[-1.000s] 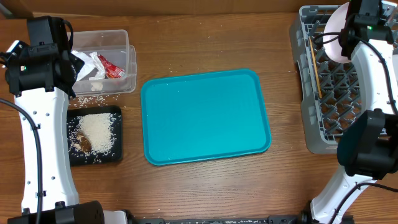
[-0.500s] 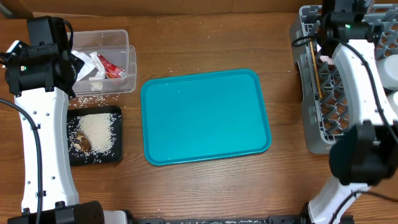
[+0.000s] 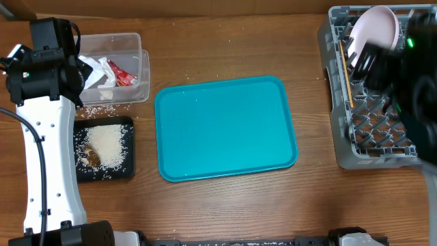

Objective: Sort waste into correct bins and load items into the dishwasher

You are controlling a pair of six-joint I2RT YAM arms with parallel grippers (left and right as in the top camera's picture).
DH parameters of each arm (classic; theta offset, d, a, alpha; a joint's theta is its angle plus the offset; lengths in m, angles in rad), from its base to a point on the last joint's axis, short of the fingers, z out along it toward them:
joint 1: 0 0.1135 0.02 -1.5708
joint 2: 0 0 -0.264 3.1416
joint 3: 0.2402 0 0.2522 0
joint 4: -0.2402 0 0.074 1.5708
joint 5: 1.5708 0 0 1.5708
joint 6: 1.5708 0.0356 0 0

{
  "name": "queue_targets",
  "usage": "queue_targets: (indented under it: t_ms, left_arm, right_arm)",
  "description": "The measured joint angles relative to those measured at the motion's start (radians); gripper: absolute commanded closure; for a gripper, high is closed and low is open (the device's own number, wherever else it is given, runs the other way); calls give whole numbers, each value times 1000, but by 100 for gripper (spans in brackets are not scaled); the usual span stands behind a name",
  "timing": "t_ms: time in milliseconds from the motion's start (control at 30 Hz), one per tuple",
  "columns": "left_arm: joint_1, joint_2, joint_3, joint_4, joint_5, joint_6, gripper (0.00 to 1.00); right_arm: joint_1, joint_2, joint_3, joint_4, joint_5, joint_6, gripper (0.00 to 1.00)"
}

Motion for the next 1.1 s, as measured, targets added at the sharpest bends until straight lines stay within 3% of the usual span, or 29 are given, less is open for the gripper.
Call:
queue_targets:
  t_ms: [133,367,567,1100]
  left_arm:
    - [0,0,0,0,0,0,0]
    - [0,0,0,0,0,0,0]
    - [0,0,0,0,0,0,0]
    - [0,0,0,0,0,0,0]
  right_arm:
    - [1,-118,0,-99,-175,29,0]
    - [1,-353,2,-352,-273,49,0]
    - [1,-444,2,-362,-363,51,0]
    - [1,-443,1,-362,-480,51,0]
